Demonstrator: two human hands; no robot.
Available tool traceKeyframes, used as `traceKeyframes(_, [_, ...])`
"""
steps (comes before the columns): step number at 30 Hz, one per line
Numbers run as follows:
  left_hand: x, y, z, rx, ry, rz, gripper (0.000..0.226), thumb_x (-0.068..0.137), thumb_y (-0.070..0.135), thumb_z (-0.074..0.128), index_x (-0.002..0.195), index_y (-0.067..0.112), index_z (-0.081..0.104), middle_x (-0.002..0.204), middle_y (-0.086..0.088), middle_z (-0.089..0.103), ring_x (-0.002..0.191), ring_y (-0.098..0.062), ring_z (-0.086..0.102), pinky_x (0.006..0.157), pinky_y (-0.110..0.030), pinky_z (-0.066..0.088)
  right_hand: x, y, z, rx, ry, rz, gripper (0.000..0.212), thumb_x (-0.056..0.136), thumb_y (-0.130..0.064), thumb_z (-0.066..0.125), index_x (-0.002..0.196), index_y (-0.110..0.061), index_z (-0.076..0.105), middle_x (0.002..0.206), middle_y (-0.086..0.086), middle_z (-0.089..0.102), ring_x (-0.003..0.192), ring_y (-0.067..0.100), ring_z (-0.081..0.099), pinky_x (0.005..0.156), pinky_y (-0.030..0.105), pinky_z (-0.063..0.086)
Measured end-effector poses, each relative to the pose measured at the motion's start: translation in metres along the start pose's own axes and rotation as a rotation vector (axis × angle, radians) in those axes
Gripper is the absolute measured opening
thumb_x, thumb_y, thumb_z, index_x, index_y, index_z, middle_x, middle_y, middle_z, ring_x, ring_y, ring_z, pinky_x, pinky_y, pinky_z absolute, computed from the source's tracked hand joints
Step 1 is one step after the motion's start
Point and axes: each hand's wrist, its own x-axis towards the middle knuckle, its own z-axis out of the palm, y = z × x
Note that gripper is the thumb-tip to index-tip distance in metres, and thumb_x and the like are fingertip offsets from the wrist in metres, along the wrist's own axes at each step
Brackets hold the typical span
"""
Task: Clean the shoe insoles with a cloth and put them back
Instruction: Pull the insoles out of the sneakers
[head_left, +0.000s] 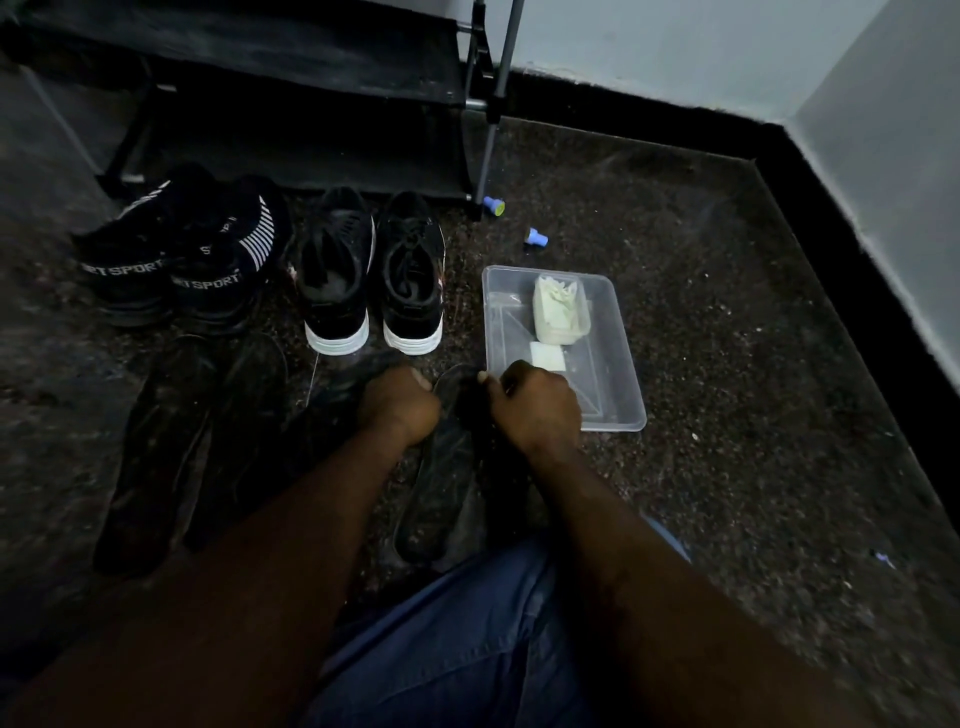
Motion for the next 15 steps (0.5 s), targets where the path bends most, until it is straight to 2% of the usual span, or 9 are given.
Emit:
traceKeyframes(4, [0.005,-0.006,0.003,0.038,-0.037,0.002,0.018,0.085,0.029,0.07,0.095,0.02,0.081,0.108,-0.007,0.077,0.105,-0.031,0.071,0.094,-0.037,0.058,0.0,0.001,0.002,0.01,-0.033,0.028,0.046,0.094,-0.064,0.054,0.1,-0.022,0.07,0.099,0.011,0.073,0.094,0.034,0.068,0.085,0.041,0.057])
traceKeyframes(8, [0.002,-0.008,0.003,0.032,-0.047,0.006,0.015,0.082,0.029,0.075,0.09,0.018,0.081,0.099,-0.008,0.078,0.098,-0.029,0.073,0.089,-0.036,0.059,0.001,0.001,0.002,0.028,-0.04,0.035,0.047,0.093,-0.066,0.053,0.1,-0.023,0.071,0.099,0.011,0.073,0.093,0.033,0.069,0.084,0.041,0.057])
traceKeyframes(10, [0.0,-0.008,0.004,-0.023,-0.027,-0.007,0.008,0.08,0.026,0.079,0.082,0.018,0.077,0.095,-0.008,0.078,0.094,-0.027,0.073,0.087,-0.035,0.06,0.001,0.001,0.003,0.038,-0.048,0.047,0.047,0.093,-0.066,0.053,0.1,-0.022,0.071,0.1,0.011,0.073,0.093,0.033,0.068,0.085,0.041,0.057])
traceKeyframes(12, [-0.003,-0.008,0.008,-0.067,-0.005,-0.018,0.016,0.08,0.023,0.08,0.074,0.02,0.066,0.093,-0.008,0.077,0.092,-0.027,0.072,0.085,-0.034,0.059,0.002,0.0,0.003,0.052,-0.058,0.058,0.046,0.093,-0.065,0.053,0.101,-0.023,0.07,0.101,0.011,0.073,0.095,0.033,0.068,0.086,0.042,0.057])
traceKeyframes(15, [-0.006,-0.006,0.011,-0.161,0.029,-0.033,0.021,0.08,0.027,0.079,0.079,0.021,0.059,0.095,-0.008,0.074,0.092,-0.03,0.071,0.087,-0.041,0.06,0.001,0.0,0.002,0.065,-0.068,0.055,0.044,0.093,-0.063,0.053,0.102,-0.023,0.07,0.101,0.011,0.072,0.095,0.033,0.068,0.086,0.042,0.056])
